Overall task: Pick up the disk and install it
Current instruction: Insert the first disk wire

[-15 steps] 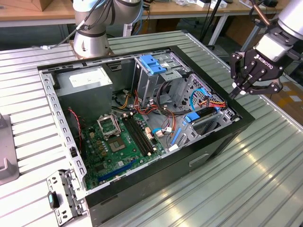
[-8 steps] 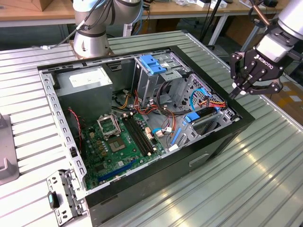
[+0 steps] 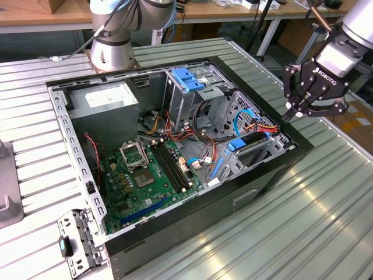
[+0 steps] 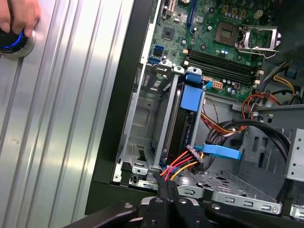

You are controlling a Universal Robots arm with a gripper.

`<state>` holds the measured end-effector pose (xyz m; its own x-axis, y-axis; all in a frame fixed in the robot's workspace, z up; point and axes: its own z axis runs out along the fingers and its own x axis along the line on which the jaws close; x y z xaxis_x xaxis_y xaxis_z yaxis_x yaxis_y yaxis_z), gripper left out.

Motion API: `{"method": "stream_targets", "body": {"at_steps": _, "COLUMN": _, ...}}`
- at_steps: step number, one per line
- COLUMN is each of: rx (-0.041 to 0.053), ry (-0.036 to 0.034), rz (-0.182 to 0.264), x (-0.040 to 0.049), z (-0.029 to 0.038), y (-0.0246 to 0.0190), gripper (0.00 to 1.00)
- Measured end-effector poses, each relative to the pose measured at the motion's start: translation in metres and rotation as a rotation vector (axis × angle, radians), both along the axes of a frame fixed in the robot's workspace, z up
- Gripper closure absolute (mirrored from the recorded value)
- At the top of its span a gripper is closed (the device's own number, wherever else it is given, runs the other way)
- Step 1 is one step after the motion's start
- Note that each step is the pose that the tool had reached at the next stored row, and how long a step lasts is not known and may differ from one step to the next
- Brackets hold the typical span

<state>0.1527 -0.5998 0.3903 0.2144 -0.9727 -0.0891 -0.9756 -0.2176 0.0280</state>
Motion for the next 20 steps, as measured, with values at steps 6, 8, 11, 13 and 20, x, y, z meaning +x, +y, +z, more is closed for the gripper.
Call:
{"method": "stream_targets", "body": {"at_steps": 6, "rx": 0.0, "ry": 0.0, "rz": 0.018, "x": 0.0, "z": 0.0, "y": 0.0, "gripper": 0.9}}
{"method": "stream_targets", "body": {"at_steps": 8, "rx": 0.0, "ry": 0.0, "rz": 0.023, "x": 0.0, "z": 0.0, "y": 0.0, "gripper": 0.9}}
{"method": "stream_targets", "body": {"at_steps": 11, "rx": 0.0, "ry": 0.0, "rz": 0.033, "x": 0.0, "z": 0.0, "y": 0.0, "gripper": 0.9}}
{"method": "stream_targets", "body": {"at_steps": 13, "rx": 0.0, "ry": 0.0, "rz": 0.045, "x": 0.0, "z": 0.0, "y": 0.0, "gripper": 0.9}}
{"method": "stream_targets", "body": {"at_steps": 20, "rx": 0.0, "ry": 0.0, "rz": 0.064, "x": 0.0, "z": 0.0, "y": 0.0, "gripper": 0.9}}
